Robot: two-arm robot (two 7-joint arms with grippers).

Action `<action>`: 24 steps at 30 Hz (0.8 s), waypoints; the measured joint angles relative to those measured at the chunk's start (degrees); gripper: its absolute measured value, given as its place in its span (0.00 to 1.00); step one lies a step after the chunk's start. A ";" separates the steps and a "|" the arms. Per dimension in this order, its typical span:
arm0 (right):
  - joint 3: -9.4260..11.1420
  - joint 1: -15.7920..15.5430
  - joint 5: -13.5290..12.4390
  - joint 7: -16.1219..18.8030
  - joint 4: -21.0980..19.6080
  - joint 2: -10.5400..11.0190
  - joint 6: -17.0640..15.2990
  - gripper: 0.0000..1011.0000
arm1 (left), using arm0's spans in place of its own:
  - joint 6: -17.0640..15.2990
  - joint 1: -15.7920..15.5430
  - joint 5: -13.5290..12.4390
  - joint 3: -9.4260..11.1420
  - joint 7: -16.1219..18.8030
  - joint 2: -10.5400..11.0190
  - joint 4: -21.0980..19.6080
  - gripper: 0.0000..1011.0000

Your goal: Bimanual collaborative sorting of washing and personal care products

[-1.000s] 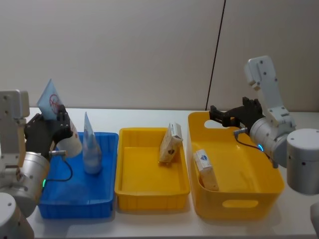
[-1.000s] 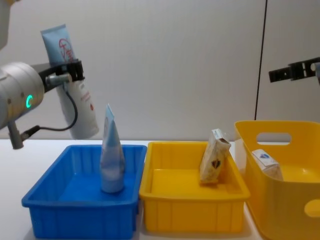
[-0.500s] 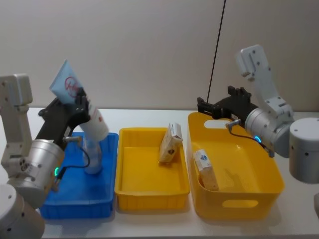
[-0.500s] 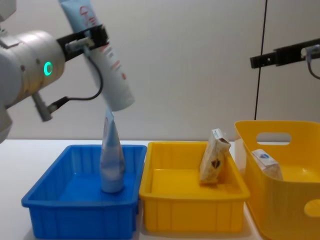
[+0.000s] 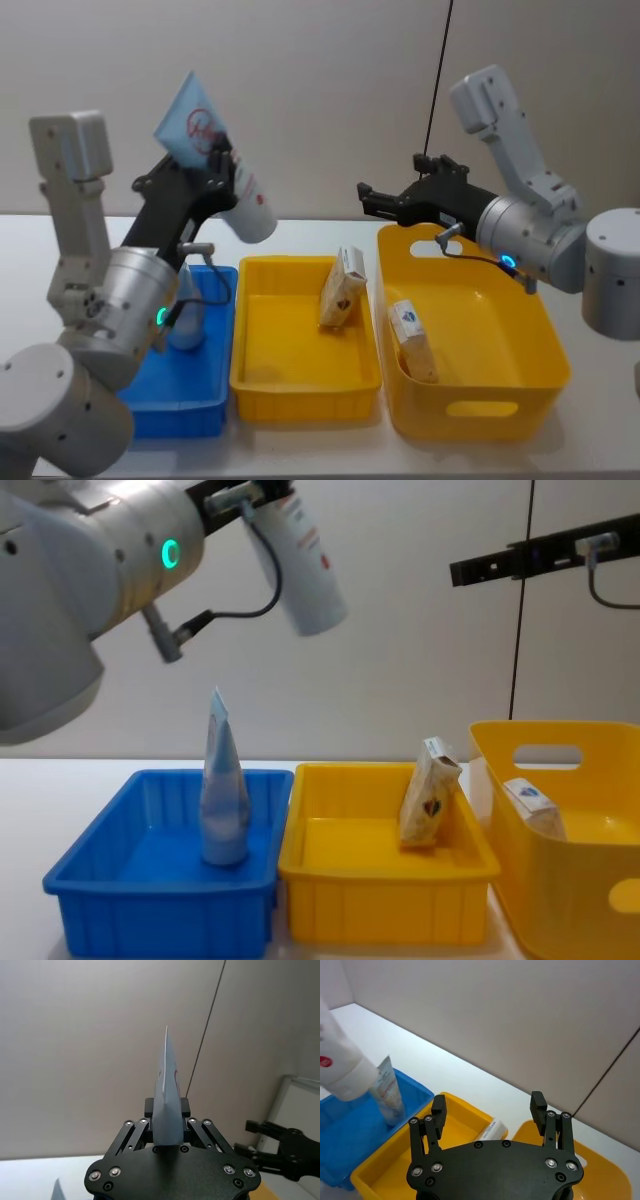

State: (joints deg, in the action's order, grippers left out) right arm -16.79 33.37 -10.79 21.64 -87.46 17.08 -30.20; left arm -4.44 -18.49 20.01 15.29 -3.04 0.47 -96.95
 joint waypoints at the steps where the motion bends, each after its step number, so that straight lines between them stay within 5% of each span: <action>1: -0.30 0.31 -0.23 0.73 0.19 0.23 0.22 0.99 | 0.38 -0.44 -0.25 0.38 -0.30 -0.24 0.25 0.24; 24: -7.81 4.34 2.67 6.54 -3.23 5.04 -2.77 0.99 | 3.62 -3.08 -3.55 2.54 -0.82 -3.57 3.37 0.24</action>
State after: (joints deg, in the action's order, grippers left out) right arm -24.60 37.71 -8.12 28.18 -90.70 22.11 -32.97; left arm -0.82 -21.57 16.47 17.83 -3.85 -3.10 -93.58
